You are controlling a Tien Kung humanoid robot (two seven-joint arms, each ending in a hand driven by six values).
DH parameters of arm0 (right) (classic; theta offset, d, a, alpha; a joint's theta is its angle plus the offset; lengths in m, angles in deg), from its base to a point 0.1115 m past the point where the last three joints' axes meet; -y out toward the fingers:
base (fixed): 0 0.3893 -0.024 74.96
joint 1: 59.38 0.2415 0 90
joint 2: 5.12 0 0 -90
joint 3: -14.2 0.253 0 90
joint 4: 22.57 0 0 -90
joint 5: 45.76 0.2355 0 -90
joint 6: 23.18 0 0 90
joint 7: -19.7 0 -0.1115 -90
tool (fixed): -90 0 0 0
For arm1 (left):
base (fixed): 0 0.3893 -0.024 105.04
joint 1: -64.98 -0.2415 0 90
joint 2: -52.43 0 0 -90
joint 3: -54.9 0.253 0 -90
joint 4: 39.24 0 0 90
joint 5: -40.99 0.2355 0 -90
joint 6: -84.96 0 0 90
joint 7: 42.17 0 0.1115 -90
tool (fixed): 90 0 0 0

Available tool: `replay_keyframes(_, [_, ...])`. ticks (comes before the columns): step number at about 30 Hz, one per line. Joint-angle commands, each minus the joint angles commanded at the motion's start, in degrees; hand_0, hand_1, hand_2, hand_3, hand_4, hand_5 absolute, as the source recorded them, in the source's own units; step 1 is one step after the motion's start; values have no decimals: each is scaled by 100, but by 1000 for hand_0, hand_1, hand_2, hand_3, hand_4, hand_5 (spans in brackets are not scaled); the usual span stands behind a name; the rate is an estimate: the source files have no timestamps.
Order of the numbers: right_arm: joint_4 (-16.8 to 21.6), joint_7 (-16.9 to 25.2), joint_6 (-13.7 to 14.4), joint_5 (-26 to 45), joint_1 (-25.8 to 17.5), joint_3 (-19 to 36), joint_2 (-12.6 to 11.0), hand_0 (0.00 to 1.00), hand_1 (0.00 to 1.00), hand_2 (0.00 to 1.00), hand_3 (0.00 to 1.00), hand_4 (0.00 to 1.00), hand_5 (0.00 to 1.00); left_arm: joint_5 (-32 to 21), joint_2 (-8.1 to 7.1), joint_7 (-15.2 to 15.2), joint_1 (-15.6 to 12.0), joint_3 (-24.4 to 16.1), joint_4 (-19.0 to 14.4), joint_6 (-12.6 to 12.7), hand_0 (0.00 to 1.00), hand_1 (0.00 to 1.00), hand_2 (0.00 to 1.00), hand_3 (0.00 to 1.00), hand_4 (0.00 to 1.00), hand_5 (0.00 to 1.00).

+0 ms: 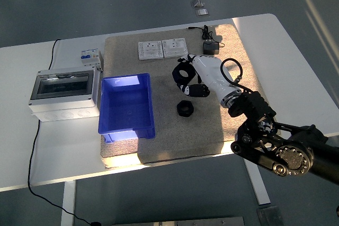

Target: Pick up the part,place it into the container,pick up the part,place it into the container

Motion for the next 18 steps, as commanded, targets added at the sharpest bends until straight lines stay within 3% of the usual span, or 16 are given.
replay_keyframes(8, [-272, 909, -163, 339, 218, -742, 335, 415, 283, 490, 598, 232, 2, -11, 28, 48, 33, -15, 0, 49, 701, 697, 713, 703, 718, 724])
replay_keyframes(9, [-317, 965, -186, 283, 230, -784, 361, 438, 379, 515, 603, 241, 2, -19, 27, 55, 32, -17, 0, 56, 701, 695, 714, 705, 720, 735])
replay_keyframes(14, [-467, 1166, -220, 304, 269, -874, 452, 438, 379, 515, 603, 241, 2, 17, 24, 70, 35, -52, 0, 65, 701, 695, 714, 705, 720, 735])
replay_keyframes(15, [-485, 1206, -208, 326, 271, -877, 465, 597, 655, 677, 670, 280, 2, 20, 23, 72, 34, -55, 0, 67, 699, 694, 713, 700, 721, 734])
replay_keyframes(18, [-545, 1231, -199, 305, 267, -857, 508, 597, 655, 677, 670, 280, 2, 22, 22, 82, 32, -58, 0, 78, 699, 694, 713, 700, 721, 734])
